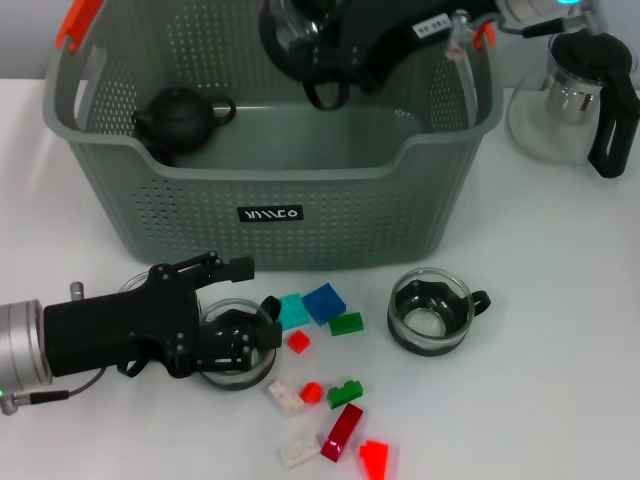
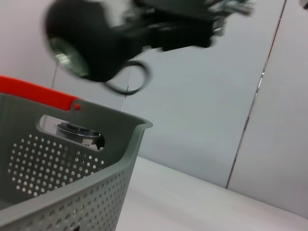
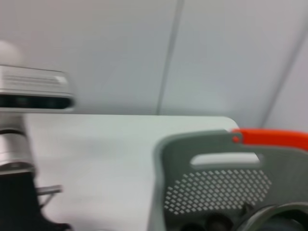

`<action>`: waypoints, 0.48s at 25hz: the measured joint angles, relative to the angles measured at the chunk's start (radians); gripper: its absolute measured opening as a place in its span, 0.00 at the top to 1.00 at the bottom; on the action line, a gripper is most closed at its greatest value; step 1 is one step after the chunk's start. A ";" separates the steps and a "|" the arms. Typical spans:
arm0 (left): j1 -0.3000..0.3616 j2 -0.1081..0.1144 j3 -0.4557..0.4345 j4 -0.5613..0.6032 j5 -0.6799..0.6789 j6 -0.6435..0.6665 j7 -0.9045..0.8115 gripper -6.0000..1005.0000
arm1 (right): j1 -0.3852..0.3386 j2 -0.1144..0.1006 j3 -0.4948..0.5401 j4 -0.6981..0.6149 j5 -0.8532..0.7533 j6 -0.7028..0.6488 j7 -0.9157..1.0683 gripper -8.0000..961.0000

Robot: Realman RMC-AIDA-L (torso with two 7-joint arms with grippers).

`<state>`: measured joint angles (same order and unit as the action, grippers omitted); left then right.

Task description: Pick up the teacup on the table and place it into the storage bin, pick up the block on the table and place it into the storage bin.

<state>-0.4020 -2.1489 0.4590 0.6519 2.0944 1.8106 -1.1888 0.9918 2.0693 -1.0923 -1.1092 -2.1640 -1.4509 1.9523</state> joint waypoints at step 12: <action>-0.019 0.006 0.001 -0.008 -0.005 0.003 -0.009 0.07 | 0.128 -0.032 0.000 0.443 -0.051 0.404 0.028 0.91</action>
<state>-0.4208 -2.1427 0.4603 0.6438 2.0892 1.8136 -1.1983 1.1199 2.0372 -1.0923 -0.6663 -2.2149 -1.0472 1.9807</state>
